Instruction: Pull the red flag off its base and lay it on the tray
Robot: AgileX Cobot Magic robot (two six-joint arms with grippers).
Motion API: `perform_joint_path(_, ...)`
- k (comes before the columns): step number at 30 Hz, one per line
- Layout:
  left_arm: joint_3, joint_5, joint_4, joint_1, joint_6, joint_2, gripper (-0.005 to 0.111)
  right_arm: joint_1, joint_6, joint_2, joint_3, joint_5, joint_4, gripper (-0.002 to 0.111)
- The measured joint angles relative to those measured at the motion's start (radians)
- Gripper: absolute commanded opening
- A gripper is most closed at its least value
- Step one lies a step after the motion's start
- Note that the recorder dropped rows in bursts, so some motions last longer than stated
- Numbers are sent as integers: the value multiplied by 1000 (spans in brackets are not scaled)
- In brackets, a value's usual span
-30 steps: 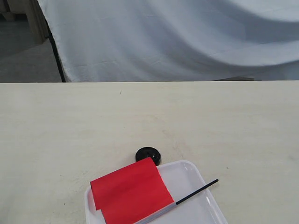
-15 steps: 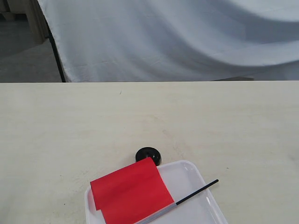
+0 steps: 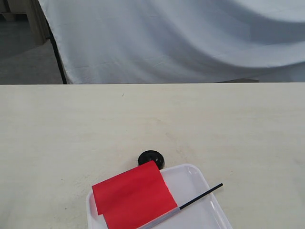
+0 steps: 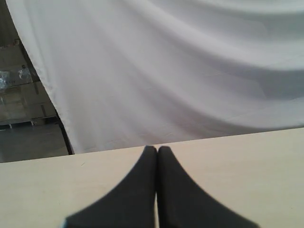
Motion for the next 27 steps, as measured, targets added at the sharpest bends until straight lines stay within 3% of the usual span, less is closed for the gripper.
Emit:
perform_joint_path(3,0,0,0,0,0,0,0,0,346,0,0,27,-356,-1)
perform_joint_path(6,0,0,0,0,0,0,0,0,458,0,0,72,-504,-1)
perform_joint_path(27,0,0,0,0,0,0,0,0,450,0,0,277,-523,-1)
